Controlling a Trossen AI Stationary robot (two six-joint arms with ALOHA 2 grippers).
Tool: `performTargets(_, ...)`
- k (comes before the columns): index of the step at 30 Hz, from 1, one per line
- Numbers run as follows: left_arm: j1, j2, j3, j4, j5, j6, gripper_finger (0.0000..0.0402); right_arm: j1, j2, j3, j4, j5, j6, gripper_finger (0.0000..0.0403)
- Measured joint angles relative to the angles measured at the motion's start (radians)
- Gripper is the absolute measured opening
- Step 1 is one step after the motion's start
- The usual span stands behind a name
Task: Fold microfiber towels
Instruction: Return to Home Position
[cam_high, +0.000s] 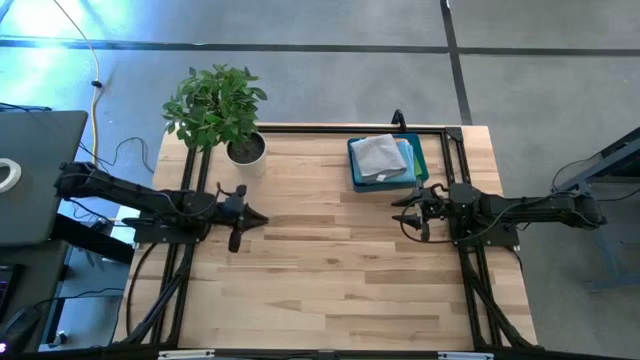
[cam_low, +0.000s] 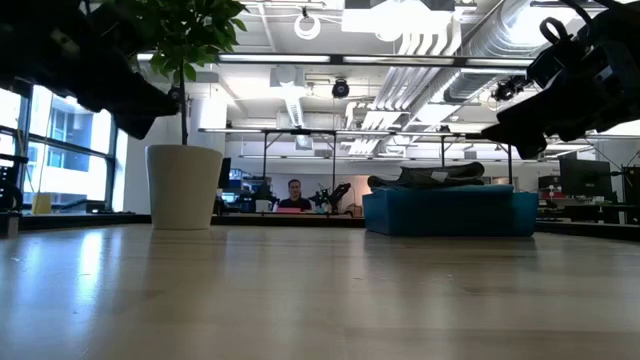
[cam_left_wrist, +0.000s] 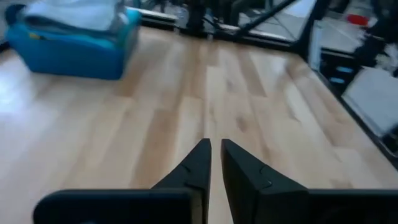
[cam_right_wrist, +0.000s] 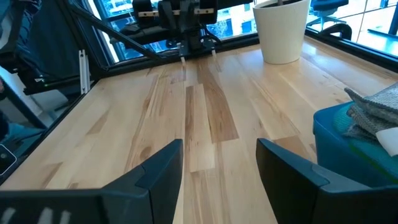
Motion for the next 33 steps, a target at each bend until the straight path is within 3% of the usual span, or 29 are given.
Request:
performTargets(11,-0.08,-0.191,-0.158,0.208,0.088,-0.04,0.0015,0.0,0.0,0.0,-0.006,0.0,0.0,0.0197)
performTargets(17,-0.12,-0.261,-0.155,0.187,0.089,-0.113,0.0016,0.0,0.0,0.0,-0.009,0.0,0.0,0.0197)
performTargets(24,-0.123,-0.328,-0.155,0.271,0.088,-0.122,0.0017,0.0,0.0,0.0,-0.025,0.001,0.0,0.0197)
performTargets(33,-0.123,-0.35,-0.155,0.296,0.088,-0.123,0.0017,0.0,0.0,0.0,-0.025,0.001,0.0,0.0197)
